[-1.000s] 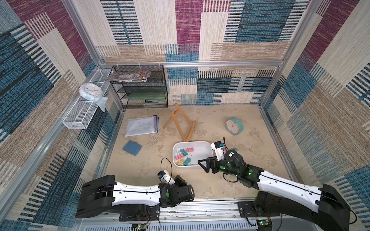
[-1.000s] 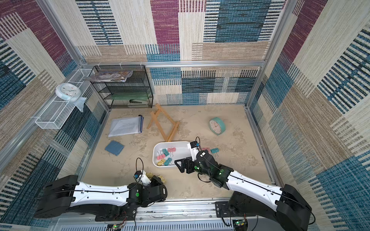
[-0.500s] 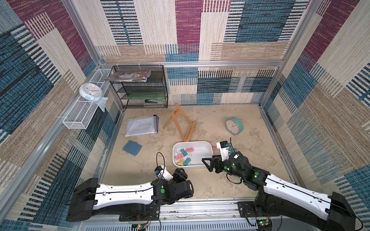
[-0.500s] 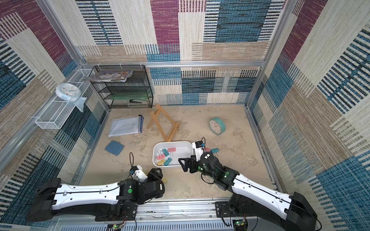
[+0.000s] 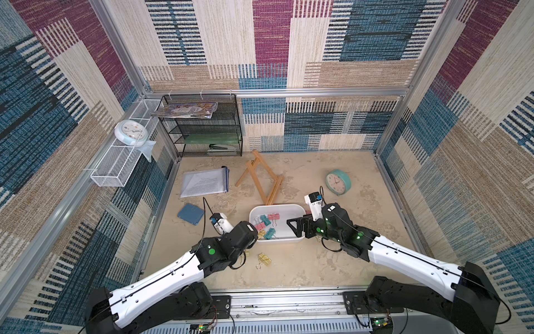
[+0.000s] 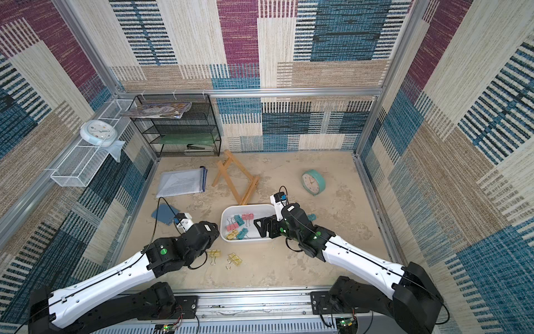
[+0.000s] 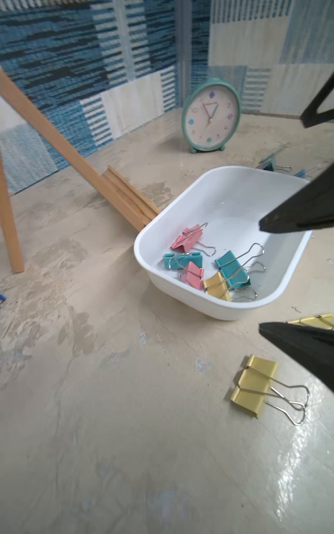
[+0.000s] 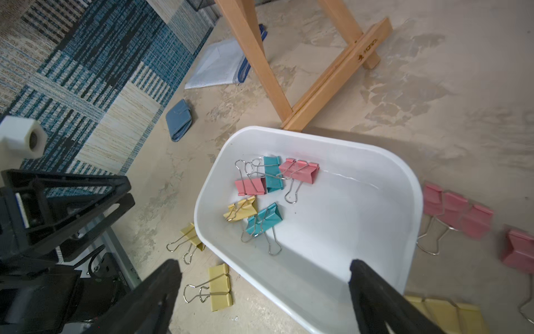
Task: Take out the binder clips from the storage box
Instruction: Pick up the binder clip from the storage box.
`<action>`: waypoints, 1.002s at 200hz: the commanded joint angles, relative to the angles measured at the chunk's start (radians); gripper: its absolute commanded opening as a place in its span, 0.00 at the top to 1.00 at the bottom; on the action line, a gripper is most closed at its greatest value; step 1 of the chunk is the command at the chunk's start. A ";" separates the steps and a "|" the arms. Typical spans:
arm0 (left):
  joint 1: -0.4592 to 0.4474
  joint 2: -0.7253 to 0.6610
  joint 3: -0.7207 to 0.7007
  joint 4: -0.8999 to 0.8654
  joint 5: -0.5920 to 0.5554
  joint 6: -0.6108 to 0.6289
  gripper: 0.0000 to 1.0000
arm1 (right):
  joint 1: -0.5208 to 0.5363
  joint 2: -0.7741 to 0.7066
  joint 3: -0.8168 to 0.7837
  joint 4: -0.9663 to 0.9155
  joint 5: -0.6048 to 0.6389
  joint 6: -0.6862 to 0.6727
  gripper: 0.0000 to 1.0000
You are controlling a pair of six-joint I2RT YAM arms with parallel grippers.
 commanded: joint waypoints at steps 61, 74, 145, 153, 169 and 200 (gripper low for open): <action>0.193 0.477 0.310 0.004 0.503 0.370 0.63 | -0.119 0.177 0.108 0.011 -0.179 -0.002 0.08; 0.206 0.509 0.297 0.034 0.483 0.327 0.68 | -0.119 0.187 0.124 -0.004 -0.174 -0.014 0.08; 0.255 0.652 0.335 0.101 0.500 0.268 0.74 | -0.118 0.270 0.168 -0.031 -0.222 -0.046 0.08; 0.255 0.664 0.350 0.100 0.515 0.279 0.74 | -0.118 0.274 0.173 -0.032 -0.217 -0.048 0.08; 0.254 0.693 0.386 0.102 0.554 0.306 0.73 | -0.119 0.276 0.179 -0.044 -0.189 -0.051 0.08; 0.254 0.750 0.421 0.104 0.578 0.277 0.71 | -0.120 0.242 0.157 -0.031 -0.100 -0.020 0.08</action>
